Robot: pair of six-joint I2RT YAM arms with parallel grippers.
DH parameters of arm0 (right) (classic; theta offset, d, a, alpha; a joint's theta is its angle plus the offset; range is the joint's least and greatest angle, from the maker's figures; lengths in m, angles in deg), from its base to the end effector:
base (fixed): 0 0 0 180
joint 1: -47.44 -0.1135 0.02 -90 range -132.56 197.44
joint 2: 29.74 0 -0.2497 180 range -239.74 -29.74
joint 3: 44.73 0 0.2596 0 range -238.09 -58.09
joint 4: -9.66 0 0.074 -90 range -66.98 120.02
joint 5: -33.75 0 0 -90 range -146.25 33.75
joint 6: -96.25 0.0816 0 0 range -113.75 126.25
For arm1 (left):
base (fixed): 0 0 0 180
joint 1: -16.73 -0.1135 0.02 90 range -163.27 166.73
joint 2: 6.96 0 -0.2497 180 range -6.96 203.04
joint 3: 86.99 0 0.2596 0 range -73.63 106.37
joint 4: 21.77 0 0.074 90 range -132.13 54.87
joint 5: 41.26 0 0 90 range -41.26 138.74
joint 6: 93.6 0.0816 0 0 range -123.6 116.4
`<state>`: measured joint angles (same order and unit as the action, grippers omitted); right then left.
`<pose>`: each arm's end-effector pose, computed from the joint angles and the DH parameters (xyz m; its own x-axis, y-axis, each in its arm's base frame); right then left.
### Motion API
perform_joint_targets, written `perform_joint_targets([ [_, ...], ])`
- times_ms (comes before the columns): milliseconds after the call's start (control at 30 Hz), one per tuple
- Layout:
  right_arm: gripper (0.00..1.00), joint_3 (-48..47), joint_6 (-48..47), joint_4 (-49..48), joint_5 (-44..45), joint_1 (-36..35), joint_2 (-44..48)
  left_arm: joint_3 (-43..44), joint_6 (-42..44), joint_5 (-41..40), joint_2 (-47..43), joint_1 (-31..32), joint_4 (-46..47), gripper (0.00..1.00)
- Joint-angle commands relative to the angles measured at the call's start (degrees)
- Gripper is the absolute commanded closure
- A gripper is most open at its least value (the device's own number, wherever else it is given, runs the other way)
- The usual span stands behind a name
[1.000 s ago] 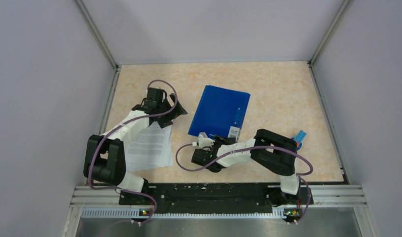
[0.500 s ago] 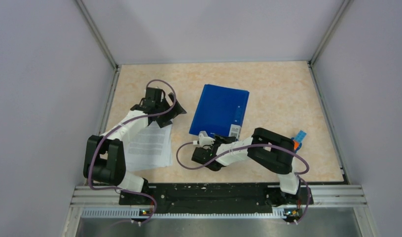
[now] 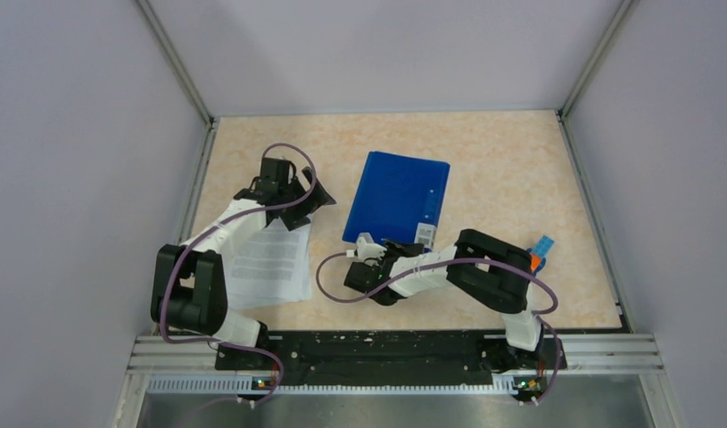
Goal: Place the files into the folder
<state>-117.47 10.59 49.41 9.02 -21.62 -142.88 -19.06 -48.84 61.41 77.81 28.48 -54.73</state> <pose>0.1887 0.2858 0.0683 -0.3765 -0.8953 -0.2383 -0.3076 0.3634 -0.8794 0.3340 -0.0878 0.1696 -0.7660 -0.5483 -0.3355 -0.2935 0.7627 -0.5763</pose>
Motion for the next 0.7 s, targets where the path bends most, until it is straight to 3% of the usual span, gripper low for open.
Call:
perform_joint_targets([
  [0, 0.55, -2.33, -1.18, -0.4, 1.5, 0.58, 1.3, -0.43, 0.61, 0.87, -1.81, -0.63, 2.7, 0.02],
  [367, 0.55, -1.04, -1.87, -3.52, 0.63, 3.53, -1.7, -0.77, 0.63, 1.66, -1.98, -1.34, 2.9, 0.02],
  [667, 0.65, -2.83, -3.11, -8.62, 2.06, 5.06, -6.31, -1.42, 0.19, 1.95, -2.44, -1.44, 3.2, 0.02],
])
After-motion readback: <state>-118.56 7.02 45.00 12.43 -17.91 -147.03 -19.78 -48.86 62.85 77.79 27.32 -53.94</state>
